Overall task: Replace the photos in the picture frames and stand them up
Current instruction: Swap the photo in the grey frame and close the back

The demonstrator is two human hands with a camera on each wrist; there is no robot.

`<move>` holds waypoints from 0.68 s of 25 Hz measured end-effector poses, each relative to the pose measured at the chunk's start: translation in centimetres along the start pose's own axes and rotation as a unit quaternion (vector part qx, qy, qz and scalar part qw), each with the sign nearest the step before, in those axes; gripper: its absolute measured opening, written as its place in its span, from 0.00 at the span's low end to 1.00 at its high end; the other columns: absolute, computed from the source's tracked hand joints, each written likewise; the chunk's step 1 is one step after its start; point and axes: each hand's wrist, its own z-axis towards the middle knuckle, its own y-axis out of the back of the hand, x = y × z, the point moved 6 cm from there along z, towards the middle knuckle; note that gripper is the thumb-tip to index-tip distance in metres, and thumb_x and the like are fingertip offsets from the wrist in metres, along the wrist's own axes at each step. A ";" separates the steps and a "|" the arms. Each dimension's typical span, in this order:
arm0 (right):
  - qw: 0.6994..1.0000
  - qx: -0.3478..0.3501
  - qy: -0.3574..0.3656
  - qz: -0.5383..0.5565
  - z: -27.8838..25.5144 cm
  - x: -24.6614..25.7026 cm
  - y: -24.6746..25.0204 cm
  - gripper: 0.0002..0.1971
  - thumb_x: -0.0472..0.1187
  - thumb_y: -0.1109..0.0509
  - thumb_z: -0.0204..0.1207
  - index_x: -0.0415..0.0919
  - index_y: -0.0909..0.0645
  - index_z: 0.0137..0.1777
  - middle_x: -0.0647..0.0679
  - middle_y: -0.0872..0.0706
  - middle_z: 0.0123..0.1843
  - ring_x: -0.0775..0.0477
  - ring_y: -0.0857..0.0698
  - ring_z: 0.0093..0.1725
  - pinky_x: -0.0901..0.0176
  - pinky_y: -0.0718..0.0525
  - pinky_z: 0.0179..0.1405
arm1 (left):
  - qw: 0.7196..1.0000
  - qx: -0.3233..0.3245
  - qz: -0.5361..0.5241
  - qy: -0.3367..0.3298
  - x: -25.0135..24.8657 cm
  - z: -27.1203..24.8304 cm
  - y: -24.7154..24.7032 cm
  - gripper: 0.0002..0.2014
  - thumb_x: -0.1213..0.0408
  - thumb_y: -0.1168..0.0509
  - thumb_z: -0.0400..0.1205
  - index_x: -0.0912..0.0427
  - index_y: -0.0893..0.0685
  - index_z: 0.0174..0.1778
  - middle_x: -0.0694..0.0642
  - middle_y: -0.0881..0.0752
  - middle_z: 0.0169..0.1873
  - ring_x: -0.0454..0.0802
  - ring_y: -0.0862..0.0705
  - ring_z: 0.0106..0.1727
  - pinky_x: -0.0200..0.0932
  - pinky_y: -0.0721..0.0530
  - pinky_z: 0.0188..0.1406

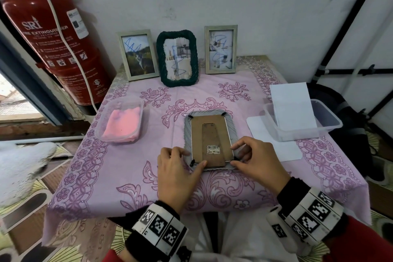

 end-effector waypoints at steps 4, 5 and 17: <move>1.000 0.002 -0.003 0.011 -0.1 -0.1 -0.2 0.13 0.31 0.21 0.62 0.46 0.16 0.44 0.52 0.16 0.30 0.59 0.19 0.27 0.76 0.21 0.31 | 1.000 0.021 0.005 0.011 0.1 -0.1 -0.1 0.18 0.45 0.25 0.68 0.55 0.20 0.41 0.50 0.25 0.42 0.49 0.24 0.50 0.41 0.25 0.51; 1.000 0.002 0.002 0.013 -0.1 0.0 -0.3 0.14 0.30 0.22 0.62 0.46 0.17 0.43 0.51 0.17 0.30 0.60 0.19 0.29 0.76 0.21 0.30 | 1.000 0.020 -0.004 0.010 0.0 -0.2 -0.2 0.17 0.47 0.25 0.69 0.55 0.20 0.40 0.50 0.25 0.42 0.51 0.23 0.49 0.43 0.23 0.51; 0.999 0.009 0.030 0.022 0.0 0.8 -0.3 0.16 0.25 0.25 0.60 0.43 0.27 0.36 0.54 0.20 0.30 0.59 0.24 0.27 0.71 0.23 0.30 | 0.999 0.023 -0.034 0.002 0.0 -0.1 -0.2 0.17 0.50 0.24 0.69 0.58 0.21 0.39 0.52 0.25 0.42 0.52 0.22 0.45 0.47 0.21 0.49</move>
